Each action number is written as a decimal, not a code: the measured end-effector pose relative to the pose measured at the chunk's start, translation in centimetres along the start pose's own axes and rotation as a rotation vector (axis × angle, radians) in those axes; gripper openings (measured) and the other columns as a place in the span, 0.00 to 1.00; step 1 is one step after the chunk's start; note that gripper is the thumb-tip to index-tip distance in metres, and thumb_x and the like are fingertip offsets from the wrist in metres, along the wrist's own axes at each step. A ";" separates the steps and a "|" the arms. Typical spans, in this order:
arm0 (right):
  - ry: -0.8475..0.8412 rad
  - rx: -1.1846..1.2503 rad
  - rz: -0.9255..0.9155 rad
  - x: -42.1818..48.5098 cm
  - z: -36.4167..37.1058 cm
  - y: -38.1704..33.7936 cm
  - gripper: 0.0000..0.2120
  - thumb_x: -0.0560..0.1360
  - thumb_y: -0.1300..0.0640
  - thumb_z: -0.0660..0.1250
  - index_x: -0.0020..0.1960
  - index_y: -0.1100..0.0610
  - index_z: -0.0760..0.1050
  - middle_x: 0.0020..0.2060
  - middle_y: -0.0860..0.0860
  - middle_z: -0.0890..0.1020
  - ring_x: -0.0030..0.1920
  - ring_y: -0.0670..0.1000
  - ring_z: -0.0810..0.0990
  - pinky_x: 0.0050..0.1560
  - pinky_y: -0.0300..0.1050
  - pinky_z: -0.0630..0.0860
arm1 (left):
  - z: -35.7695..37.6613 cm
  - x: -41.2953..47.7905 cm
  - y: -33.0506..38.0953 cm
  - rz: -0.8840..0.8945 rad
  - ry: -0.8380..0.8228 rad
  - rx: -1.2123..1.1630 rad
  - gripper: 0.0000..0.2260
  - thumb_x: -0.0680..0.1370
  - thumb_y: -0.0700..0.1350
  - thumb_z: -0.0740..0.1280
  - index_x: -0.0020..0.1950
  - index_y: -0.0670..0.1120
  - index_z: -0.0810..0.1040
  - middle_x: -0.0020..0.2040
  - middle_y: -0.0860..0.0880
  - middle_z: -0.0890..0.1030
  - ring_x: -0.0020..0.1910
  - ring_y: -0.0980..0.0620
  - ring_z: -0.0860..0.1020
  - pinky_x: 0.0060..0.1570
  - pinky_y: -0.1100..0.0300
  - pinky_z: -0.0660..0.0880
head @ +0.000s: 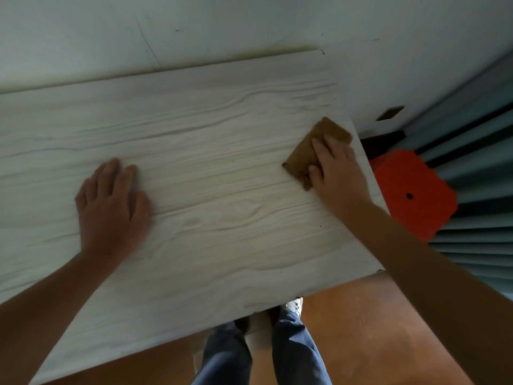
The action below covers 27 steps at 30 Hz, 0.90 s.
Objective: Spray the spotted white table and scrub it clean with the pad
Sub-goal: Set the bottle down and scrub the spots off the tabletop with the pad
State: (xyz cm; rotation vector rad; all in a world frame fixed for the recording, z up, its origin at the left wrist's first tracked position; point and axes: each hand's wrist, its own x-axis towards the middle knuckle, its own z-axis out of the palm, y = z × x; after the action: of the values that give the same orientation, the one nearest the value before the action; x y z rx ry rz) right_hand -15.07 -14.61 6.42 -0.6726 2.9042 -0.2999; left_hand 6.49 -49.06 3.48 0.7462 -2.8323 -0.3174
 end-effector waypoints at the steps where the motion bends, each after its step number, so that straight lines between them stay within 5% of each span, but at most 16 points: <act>1: -0.018 0.010 -0.025 -1.2 0.3 -0.5 0.28 0.82 0.50 0.59 0.79 0.55 0.60 0.78 0.55 0.61 0.76 0.59 0.59 0.74 0.56 0.63 | 0.0 -0.1 0.1 -0.008 0.002 0.009 0.26 0.79 0.53 0.56 0.75 0.44 0.72 0.78 0.39 0.68 0.77 0.37 0.64 0.75 0.41 0.59; 4: -0.045 0.025 -0.175 -5.6 1.1 -0.8 0.29 0.80 0.46 0.58 0.79 0.54 0.61 0.77 0.55 0.62 0.76 0.58 0.60 0.74 0.54 0.62 | -0.2 -0.5 2.2 -0.063 0.007 -0.044 0.27 0.78 0.54 0.56 0.75 0.45 0.71 0.77 0.39 0.68 0.76 0.37 0.65 0.75 0.42 0.59; 7: -0.061 0.015 -0.286 -6.9 1.2 0.9 0.29 0.80 0.43 0.56 0.78 0.52 0.62 0.78 0.52 0.62 0.76 0.55 0.60 0.74 0.50 0.60 | 0.3 -1.3 8.4 0.068 0.012 -0.112 0.25 0.78 0.52 0.57 0.73 0.43 0.74 0.75 0.38 0.72 0.72 0.36 0.70 0.72 0.40 0.64; 14: -0.032 -0.049 -0.454 1.9 0.2 2.6 0.29 0.80 0.43 0.58 0.78 0.53 0.62 0.78 0.53 0.63 0.75 0.57 0.62 0.75 0.52 0.60 | 4.2 -4.2 20.6 0.093 -0.074 -0.085 0.25 0.81 0.52 0.56 0.74 0.43 0.73 0.77 0.39 0.70 0.77 0.38 0.66 0.77 0.39 0.60; 27: 0.119 0.001 -0.222 16.7 -1.3 5.7 0.30 0.78 0.40 0.58 0.75 0.55 0.67 0.73 0.55 0.69 0.72 0.58 0.66 0.69 0.56 0.69 | 4.8 -3.9 20.8 0.093 -0.040 -0.018 0.23 0.80 0.49 0.59 0.73 0.44 0.74 0.77 0.41 0.70 0.78 0.40 0.66 0.78 0.40 0.60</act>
State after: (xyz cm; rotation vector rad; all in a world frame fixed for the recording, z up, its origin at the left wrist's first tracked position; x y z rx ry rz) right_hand -32.54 -16.84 4.81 -1.0132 2.9411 -0.3794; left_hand -0.95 -28.71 3.66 0.6091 -2.8865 -0.3466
